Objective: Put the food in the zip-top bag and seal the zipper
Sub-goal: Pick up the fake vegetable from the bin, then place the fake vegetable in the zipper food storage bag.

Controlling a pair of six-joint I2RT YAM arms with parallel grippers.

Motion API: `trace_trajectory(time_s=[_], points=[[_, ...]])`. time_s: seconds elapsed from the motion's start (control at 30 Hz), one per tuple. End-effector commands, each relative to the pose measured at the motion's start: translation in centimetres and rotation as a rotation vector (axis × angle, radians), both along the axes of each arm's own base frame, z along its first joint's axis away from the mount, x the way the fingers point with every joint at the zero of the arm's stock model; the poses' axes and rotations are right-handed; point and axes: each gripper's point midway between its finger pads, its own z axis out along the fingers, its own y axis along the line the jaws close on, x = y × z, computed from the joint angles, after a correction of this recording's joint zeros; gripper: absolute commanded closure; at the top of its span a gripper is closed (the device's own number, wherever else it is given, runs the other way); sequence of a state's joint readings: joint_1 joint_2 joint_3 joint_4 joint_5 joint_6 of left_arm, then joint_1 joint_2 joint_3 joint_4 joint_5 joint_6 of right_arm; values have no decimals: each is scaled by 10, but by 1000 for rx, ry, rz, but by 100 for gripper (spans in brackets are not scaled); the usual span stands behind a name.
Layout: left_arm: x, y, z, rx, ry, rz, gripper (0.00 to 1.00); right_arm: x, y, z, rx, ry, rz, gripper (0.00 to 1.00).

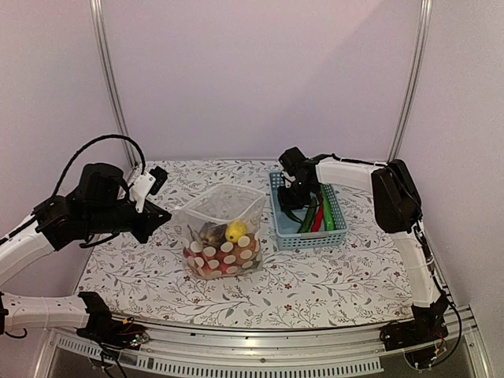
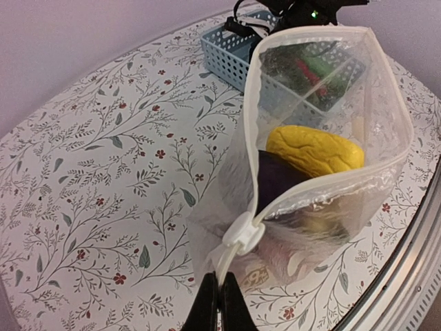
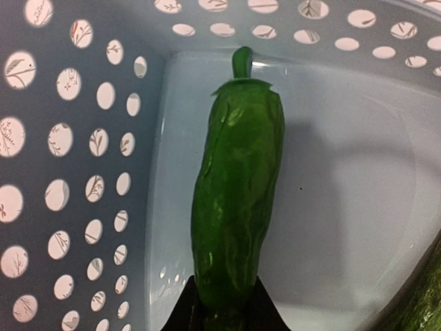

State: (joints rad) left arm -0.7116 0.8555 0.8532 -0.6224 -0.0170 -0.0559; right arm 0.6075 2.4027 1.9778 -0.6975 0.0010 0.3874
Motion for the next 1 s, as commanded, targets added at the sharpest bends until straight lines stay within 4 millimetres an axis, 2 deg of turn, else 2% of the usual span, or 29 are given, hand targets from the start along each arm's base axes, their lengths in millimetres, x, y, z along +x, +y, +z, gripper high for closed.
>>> trace_trajectory(time_s=[0.0,0.07,0.1,0.13,0.17,0.27,0.3,0.37,0.4,0.5,0.53,0.57,0.63,0.77,0.9,0.97], points=[[0,-2,8,-26,-31,-7,100,8,1,43,36,-90,-30,90],[-1,-4,9,-32,-32,-15,100,6,-1,75,69,-141,-34,91],[-1,-4,10,-34,-35,-15,100,3,-4,81,73,-149,-36,91],[0,-4,12,-37,-39,-15,100,0,-6,95,88,-171,-35,92],[-2,-7,13,-48,-36,-32,100,-3,-9,117,113,-207,-36,92],[-6,-13,19,-76,-33,-64,100,-17,-17,152,155,-259,-30,92],[-6,-15,20,-83,-32,-71,100,-24,-20,173,183,-287,-22,92],[-7,-18,23,-96,-30,-88,100,-37,-24,194,213,-315,-5,92],[-8,-20,25,-102,-29,-94,100,-48,-23,212,262,-331,22,92],[-9,-25,31,-122,-29,-117,100,-70,-24,242,347,-371,70,91],[-9,-27,33,-129,-31,-125,100,-81,-23,261,388,-402,91,91],[-9,-29,36,-137,-32,-133,100,-89,-20,270,417,-415,114,91],[-9,-32,41,-150,-38,-146,100,-111,-16,301,481,-469,169,91],[-9,-38,48,-170,-45,-170,100,-155,8,339,584,-542,310,89],[-10,-42,47,-179,-32,-184,100,-194,41,360,643,-590,453,89],[-10,-42,45,-179,-29,-184,100,-212,60,364,651,-610,534,89]])
